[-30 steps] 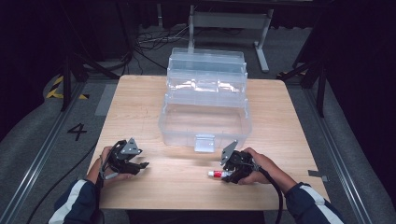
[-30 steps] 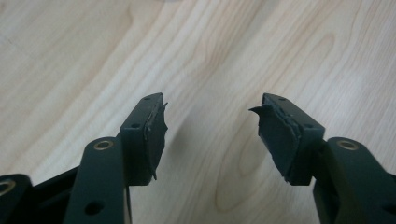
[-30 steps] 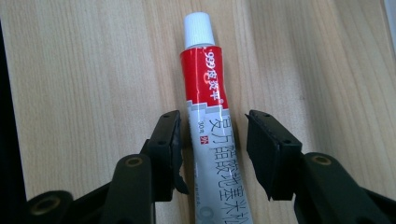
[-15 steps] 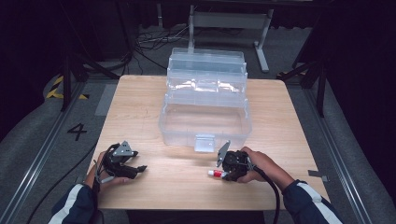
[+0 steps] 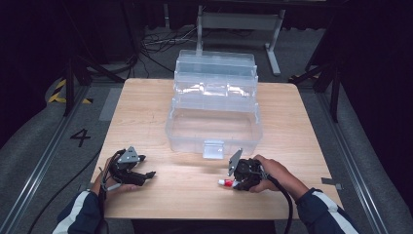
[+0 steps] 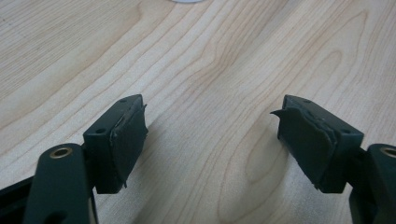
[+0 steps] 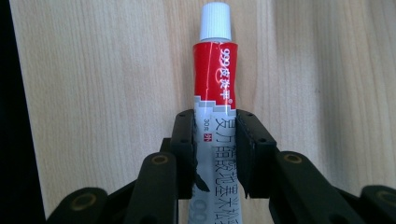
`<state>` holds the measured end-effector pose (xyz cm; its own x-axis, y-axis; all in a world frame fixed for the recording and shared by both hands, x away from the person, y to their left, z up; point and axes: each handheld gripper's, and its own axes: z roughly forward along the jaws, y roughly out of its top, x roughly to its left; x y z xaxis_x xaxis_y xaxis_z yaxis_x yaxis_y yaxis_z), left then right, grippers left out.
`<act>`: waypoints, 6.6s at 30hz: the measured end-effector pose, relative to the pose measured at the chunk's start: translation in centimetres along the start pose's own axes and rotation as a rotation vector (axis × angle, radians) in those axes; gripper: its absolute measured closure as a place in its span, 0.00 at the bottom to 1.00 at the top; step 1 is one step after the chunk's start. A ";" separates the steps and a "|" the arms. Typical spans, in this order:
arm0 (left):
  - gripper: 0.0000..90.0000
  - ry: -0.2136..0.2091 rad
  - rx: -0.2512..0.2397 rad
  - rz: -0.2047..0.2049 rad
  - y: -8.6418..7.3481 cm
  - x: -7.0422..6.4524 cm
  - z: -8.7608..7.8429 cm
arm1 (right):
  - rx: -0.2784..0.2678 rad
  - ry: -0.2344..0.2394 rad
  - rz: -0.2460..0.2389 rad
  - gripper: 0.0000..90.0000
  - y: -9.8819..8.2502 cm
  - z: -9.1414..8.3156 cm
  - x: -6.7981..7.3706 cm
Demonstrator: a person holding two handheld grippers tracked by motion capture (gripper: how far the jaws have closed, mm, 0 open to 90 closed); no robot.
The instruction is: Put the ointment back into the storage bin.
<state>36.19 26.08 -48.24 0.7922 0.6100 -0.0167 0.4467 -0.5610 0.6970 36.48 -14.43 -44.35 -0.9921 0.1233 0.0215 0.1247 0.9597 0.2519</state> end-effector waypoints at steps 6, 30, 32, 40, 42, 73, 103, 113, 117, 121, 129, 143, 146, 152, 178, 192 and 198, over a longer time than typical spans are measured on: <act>0.27 0.001 0.000 0.000 0.0 0.0 0.0 | -0.016 -0.011 0.013 0.79 -0.7 -0.6 -0.3; 0.27 0.005 0.000 -0.001 0.0 0.0 0.0 | -0.077 -0.084 -0.008 0.79 -1.2 -5.6 -0.2; 0.27 0.005 0.000 -0.001 0.0 0.0 0.0 | -0.083 -0.091 -0.026 0.79 -1.1 -6.1 -0.3; 0.27 0.005 0.000 -0.001 0.0 0.0 0.0 | -0.084 -0.141 -0.025 0.79 -0.5 -8.9 -0.9; 0.27 0.005 0.000 0.000 0.0 0.0 0.0 | -0.082 -0.158 -0.027 0.79 -0.3 -9.5 -1.0; 0.27 0.005 -0.001 -0.003 0.0 0.0 0.0 | -0.111 -0.278 0.001 0.79 4.4 -15.9 -7.6; 0.27 0.000 -0.001 0.000 0.0 0.0 0.0 | 0.080 -0.196 0.051 0.79 5.9 -8.1 -12.9; 0.27 0.001 -0.001 0.000 0.0 0.0 0.0 | 0.106 -0.165 0.050 0.79 5.3 -6.9 -13.3; 0.27 0.001 -0.001 0.000 0.0 0.0 0.0 | 0.093 -0.139 0.043 0.79 5.1 -6.4 -13.3; 0.27 0.003 0.000 0.000 0.0 0.0 0.0 | 0.107 -0.135 0.044 0.79 5.1 -6.0 -13.4; 0.27 0.001 0.000 0.001 0.0 0.0 0.0 | 0.121 -0.123 0.039 0.79 5.1 -5.2 -13.3; 0.27 0.004 -0.001 -0.001 0.0 0.0 0.0 | 0.114 -0.117 0.045 0.76 5.2 -5.3 -13.5; 0.27 0.004 0.000 -0.001 0.0 0.0 0.0 | 0.103 -0.122 0.050 0.76 5.0 -5.6 -13.5; 0.27 0.005 0.000 0.000 0.0 0.0 0.0 | 0.078 -0.128 0.055 0.76 4.7 -6.2 -13.4; 0.31 0.019 0.066 -0.007 1.3 -0.3 0.1 | -0.342 -0.269 0.099 0.70 1.1 -11.4 -12.2; 0.35 0.068 -0.045 0.051 5.1 -1.3 -2.8 | -0.492 -0.374 0.117 0.62 0.0 -13.3 -12.7; 0.34 0.080 -0.082 0.079 6.8 -1.5 -3.9 | -0.531 -0.417 0.131 0.65 0.4 -14.7 -13.5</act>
<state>36.43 23.51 -40.69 0.7864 0.6104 0.0951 0.3464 -0.5632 0.7502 49.73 -19.42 -30.37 -0.8688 0.4190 -0.2637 0.1154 0.6893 0.7152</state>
